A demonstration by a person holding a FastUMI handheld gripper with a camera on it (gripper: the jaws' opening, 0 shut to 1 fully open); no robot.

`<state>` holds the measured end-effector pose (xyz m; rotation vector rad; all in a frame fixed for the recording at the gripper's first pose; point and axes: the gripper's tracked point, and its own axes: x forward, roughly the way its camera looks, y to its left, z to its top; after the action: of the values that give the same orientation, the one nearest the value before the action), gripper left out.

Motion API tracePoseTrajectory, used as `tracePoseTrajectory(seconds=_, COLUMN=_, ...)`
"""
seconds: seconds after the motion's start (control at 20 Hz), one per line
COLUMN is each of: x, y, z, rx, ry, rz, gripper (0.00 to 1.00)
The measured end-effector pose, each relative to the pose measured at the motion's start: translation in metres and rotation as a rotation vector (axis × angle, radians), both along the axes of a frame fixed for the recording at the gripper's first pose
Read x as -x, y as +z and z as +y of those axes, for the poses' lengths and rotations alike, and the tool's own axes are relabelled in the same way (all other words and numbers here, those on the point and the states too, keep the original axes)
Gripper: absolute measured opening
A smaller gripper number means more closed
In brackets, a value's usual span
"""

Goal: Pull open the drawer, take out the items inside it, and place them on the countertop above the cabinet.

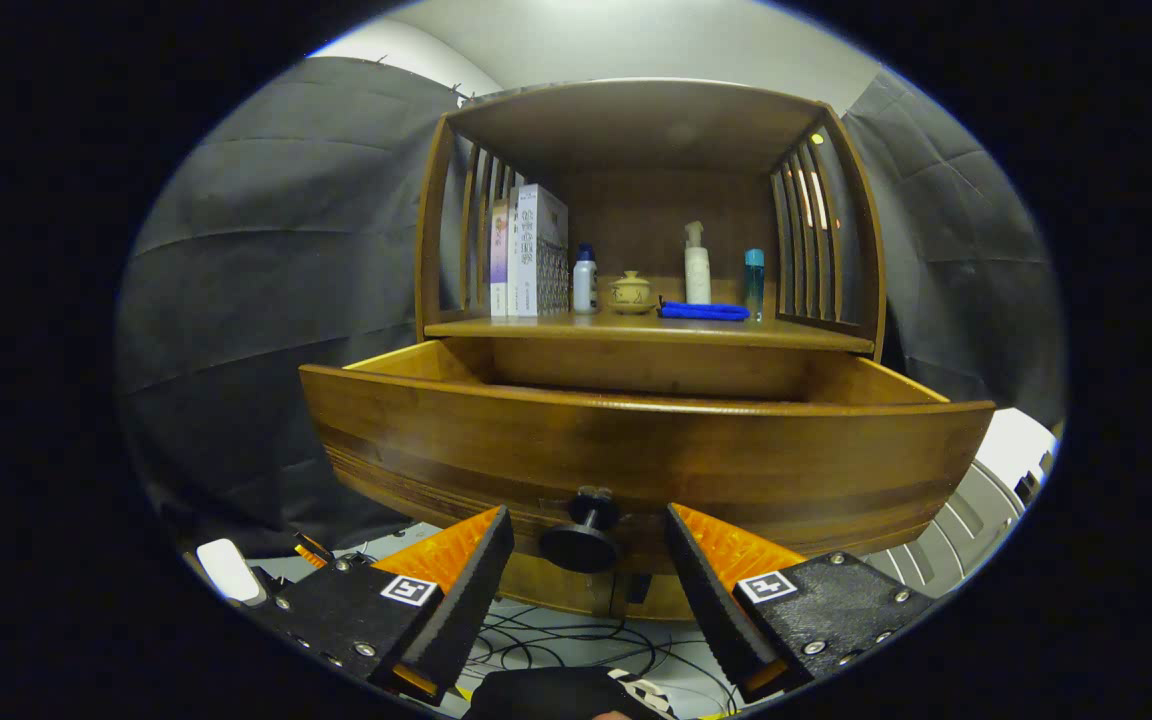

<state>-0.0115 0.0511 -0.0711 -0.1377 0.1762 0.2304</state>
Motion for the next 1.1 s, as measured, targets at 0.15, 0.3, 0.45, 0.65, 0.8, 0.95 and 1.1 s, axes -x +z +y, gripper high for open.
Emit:
tracePoseTrajectory(seconds=0.15, x=0.004, y=0.029, z=0.007, rx=-0.009, ry=0.025, rz=-0.049, gripper=0.93)
tracePoseTrajectory(seconds=0.3, x=0.007, y=0.052, z=0.017, rx=-0.046, ry=0.061, rz=-0.058, gripper=0.94)
tracePoseTrajectory(seconds=0.45, x=-0.004, y=0.073, z=0.018, rx=-0.058, ry=0.072, rz=-0.043, gripper=0.93)
tracePoseTrajectory(seconds=0.65, x=-0.03, y=0.091, z=0.013, rx=-0.053, ry=0.056, rz=-0.024, gripper=0.93)
tracePoseTrajectory(seconds=0.8, x=-0.055, y=0.093, z=0.013, rx=-0.074, ry=0.051, rz=0.055, gripper=0.94)
tracePoseTrajectory(seconds=0.95, x=-0.081, y=0.092, z=0.013, rx=-0.106, ry=0.049, rz=0.138, gripper=0.94)
tracePoseTrajectory(seconds=1.1, x=-0.1, y=0.078, z=0.017, rx=-0.103, ry=0.071, rz=0.248, gripper=0.94)
